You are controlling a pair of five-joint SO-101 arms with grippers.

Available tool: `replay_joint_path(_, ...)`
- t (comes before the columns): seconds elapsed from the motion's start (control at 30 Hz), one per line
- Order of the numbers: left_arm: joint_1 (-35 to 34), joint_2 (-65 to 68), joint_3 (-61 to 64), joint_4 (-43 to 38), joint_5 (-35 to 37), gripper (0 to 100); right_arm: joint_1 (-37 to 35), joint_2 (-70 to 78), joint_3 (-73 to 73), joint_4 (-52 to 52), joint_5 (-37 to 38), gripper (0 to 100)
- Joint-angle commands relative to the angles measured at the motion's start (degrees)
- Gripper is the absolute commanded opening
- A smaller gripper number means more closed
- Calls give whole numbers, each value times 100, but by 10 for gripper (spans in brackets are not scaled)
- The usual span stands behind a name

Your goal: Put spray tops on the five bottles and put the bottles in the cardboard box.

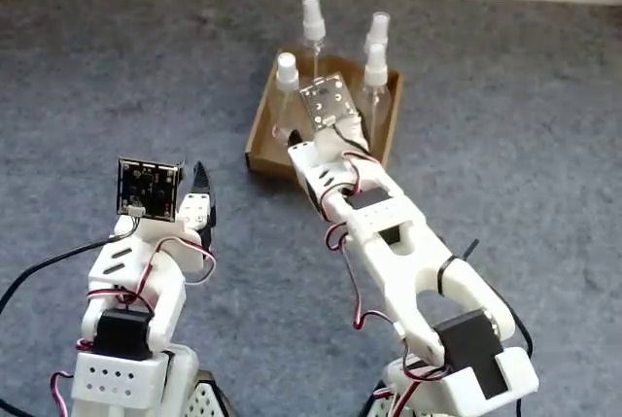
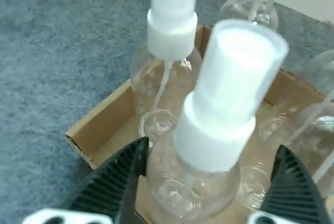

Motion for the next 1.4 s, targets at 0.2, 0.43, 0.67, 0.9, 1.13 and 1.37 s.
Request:
replay_joint_path(0.2, -75, 4, -31, -114, -18, 11, -31, -1024, -84, 576, 62, 304)
replay_joint_path(0.43, -75, 4, -31, -114, -18, 11, -22, -2246, -84, 1314, 53, 304)
replay_joint_path(0.67, -75, -48, -31, -114, -18, 11, -31, -3662, -13, 2615, 62, 221)
replay_joint_path(0.9, -119, -57, -84, -114, -18, 14, 101, -5095, 1367, 3152, 70, 39)
replay_joint_path(1.13, -277, -57, -207, -97, -26, 14, 769, -6853, 2642, 4549, 70, 34)
replay_joint_path(1.37, -1235, -57, -127, 44, -18, 14, 1033, -9455, 4207, 5657, 70, 34)
